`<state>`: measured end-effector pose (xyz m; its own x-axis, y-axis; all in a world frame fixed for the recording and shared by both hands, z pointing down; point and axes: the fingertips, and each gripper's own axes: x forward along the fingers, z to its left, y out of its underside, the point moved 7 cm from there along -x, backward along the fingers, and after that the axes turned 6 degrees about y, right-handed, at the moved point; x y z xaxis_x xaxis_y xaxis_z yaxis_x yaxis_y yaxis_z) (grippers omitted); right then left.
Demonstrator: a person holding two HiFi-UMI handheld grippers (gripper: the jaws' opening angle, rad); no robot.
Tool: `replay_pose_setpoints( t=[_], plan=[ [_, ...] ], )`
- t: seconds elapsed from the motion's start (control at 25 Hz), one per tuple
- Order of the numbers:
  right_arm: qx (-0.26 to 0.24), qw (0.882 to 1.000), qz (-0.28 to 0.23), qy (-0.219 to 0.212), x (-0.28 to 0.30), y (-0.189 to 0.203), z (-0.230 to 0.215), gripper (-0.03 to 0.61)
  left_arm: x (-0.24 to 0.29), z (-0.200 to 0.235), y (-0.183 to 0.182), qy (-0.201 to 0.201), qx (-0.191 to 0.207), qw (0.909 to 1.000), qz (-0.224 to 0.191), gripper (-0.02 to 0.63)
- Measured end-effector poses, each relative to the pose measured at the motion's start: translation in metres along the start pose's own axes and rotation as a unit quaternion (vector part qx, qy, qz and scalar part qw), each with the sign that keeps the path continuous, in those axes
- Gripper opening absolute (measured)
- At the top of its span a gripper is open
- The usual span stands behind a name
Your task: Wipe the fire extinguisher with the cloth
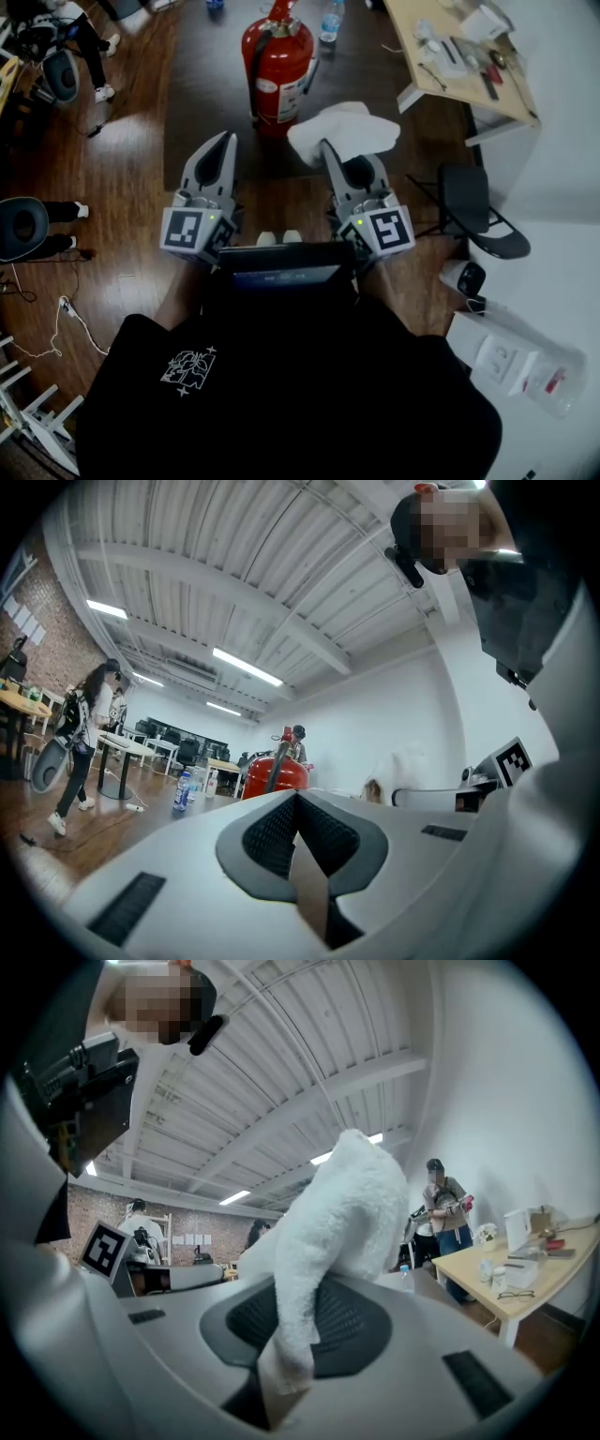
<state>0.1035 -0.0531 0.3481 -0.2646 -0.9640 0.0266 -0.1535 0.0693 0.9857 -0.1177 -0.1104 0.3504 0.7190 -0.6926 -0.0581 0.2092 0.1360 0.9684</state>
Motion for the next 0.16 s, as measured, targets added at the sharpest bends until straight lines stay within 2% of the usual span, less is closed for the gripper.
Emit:
replay_pose_setpoints(
  t=[0.16],
  plan=[
    [0.002,1.000,0.000,0.001,-0.0026,0.0007,0.0012,0.103,-0.0026,-0.0016,-0.0002,-0.001,0.000,1.0000,0.000,0.000]
  ],
)
